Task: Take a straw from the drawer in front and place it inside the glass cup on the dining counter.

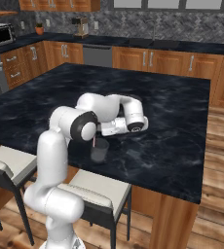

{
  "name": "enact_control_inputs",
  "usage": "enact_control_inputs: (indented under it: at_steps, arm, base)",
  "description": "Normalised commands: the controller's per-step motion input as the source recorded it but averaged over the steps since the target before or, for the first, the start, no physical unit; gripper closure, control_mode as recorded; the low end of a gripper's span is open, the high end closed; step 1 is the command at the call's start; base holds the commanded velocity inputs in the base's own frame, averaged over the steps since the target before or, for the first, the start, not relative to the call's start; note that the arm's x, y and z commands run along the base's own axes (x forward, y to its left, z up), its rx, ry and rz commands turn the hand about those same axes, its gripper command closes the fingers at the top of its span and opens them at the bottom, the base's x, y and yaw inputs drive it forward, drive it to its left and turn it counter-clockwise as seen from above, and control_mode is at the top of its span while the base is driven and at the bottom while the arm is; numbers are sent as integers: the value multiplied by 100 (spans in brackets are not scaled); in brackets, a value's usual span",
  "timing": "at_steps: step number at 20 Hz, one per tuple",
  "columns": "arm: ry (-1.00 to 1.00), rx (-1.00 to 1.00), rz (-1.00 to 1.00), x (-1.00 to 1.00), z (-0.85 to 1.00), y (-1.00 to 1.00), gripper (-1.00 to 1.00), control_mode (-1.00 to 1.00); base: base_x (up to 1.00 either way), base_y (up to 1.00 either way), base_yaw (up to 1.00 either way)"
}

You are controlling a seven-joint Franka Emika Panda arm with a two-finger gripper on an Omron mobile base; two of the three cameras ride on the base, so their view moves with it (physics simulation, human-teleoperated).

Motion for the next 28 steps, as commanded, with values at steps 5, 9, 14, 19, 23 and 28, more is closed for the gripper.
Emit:
enact_control_inputs:
  at_steps: [5, 9, 14, 19, 23, 28]
  arm:
    - [-10, 5, 7, 0, 3, 0, 100, -100]
    - [-11, 7, 6, 0, 4, 0, 100, -100]
    - [-12, 8, 6, 0, 5, 0, 100, -100]
    - [-13, 5, 4, 0, 7, 0, 100, -100]
    - [-12, 3, 2, 0, 19, 0, 100, -100]
    - [-8, 3, 0, -2, 22, 0, 100, -100]
  base:
    - [0, 0, 0]
    - [0, 0, 0]
    - [0, 0, 0]
    - [0, 0, 0]
    - [0, 0, 0]
    - [0, 0, 0]
